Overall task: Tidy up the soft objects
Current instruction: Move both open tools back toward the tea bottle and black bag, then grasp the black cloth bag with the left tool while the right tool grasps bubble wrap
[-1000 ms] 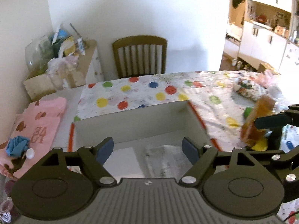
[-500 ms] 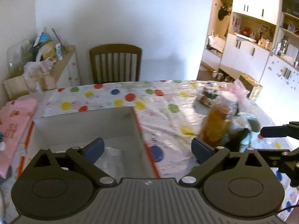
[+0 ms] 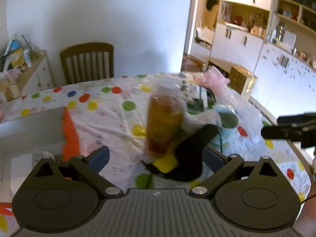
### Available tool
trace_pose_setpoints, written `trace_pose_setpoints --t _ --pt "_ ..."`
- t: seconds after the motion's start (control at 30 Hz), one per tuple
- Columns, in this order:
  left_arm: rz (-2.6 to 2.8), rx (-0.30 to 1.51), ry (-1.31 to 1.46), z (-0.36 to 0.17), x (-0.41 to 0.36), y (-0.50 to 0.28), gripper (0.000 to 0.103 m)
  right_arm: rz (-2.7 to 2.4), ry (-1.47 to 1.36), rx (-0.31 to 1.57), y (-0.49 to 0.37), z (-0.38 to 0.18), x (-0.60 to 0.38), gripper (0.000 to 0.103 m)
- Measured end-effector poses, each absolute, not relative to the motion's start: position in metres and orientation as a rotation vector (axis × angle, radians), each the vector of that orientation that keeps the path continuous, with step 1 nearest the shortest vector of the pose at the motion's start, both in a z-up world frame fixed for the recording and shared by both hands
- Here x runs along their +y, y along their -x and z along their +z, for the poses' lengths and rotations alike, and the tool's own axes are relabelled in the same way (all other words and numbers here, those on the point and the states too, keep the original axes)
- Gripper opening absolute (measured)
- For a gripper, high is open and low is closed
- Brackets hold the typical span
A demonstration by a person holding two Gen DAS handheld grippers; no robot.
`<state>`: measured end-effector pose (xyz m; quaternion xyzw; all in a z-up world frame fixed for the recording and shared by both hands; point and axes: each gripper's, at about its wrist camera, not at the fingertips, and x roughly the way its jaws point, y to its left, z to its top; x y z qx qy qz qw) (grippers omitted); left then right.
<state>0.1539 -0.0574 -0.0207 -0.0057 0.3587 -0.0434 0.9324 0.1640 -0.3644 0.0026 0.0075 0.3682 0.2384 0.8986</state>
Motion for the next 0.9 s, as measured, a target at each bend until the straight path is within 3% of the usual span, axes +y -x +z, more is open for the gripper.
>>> trace_pose_setpoints --t 0.5,0.9 --pt "-0.056 0.781 0.093 -0.069 -0.117 -0.191 0.101 0.384 0.053 0.788 -0.230 -0.037 -0.450 0.103" --pt "0.036 0.818 0.033 -0.109 -0.139 -0.220 0.101 0.325 0.060 0.845 -0.308 -0.092 -0.465 0.102"
